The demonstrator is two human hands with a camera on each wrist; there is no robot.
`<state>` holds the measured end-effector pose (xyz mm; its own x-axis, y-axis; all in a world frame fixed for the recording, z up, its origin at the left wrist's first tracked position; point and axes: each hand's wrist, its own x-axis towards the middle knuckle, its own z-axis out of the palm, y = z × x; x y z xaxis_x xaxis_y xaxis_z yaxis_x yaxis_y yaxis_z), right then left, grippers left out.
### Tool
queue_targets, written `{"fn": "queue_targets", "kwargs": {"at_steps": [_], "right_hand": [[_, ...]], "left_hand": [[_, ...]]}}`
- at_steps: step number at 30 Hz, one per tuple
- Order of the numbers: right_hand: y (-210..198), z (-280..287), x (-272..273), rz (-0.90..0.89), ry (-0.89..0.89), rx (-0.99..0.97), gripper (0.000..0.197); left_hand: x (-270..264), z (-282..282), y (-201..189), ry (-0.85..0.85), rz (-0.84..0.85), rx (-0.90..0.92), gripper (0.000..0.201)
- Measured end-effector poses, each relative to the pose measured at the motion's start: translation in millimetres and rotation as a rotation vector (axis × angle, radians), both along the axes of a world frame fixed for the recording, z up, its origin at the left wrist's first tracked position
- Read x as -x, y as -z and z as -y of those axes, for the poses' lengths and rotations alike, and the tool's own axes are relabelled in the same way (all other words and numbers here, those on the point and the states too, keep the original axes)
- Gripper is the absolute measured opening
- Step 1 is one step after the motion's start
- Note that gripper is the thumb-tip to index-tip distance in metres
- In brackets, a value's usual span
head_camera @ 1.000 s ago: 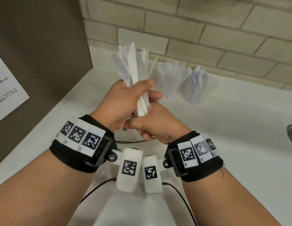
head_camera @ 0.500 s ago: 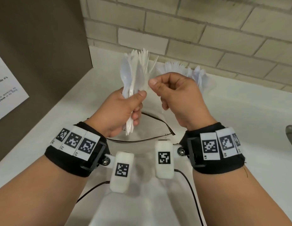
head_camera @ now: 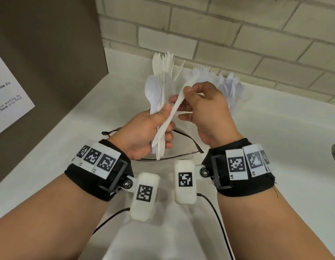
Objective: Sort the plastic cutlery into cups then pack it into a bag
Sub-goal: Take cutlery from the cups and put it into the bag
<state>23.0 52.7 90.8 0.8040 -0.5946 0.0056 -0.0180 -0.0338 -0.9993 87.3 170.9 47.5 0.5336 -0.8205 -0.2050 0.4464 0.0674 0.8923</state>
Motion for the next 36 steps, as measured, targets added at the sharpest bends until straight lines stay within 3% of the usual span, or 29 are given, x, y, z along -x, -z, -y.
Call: {"fn": "queue_targets", "kwargs": {"at_steps": [5,11,16,19,23,29,32,36], "right_hand": [[-10,-1,0,0.191,0.154,-0.158,0.017],[-8,0,-7,-0.085,0.050,0.218,0.024],[1,-5,-12,-0.105,0.048,0.302,0.020],[3,-7,-13,-0.085,0.075,0.252,0.015],[1,-9,-13,-0.012,0.091,0.106,0.012],[-2,-7,-20,0.127,0.266,0.094,0.015],[-11,-2,-19,0.153,0.214,0.050,0.017],[-11,-1,-22,-0.028,0.041,0.430,0.015]], "left_hand": [[-3,1,4,-0.003,0.027,-0.039,0.020],[0,0,7,0.078,0.023,0.005,0.036],[0,-1,7,0.076,-0.004,0.025,0.034],[-2,-1,8,0.050,-0.048,0.047,0.039],[0,-1,6,-0.011,-0.079,0.004,0.030],[0,2,7,-0.070,0.017,-0.063,0.026],[-3,0,10,-0.087,0.052,-0.081,0.024],[-6,-3,11,-0.056,0.066,-0.068,0.019]]}}
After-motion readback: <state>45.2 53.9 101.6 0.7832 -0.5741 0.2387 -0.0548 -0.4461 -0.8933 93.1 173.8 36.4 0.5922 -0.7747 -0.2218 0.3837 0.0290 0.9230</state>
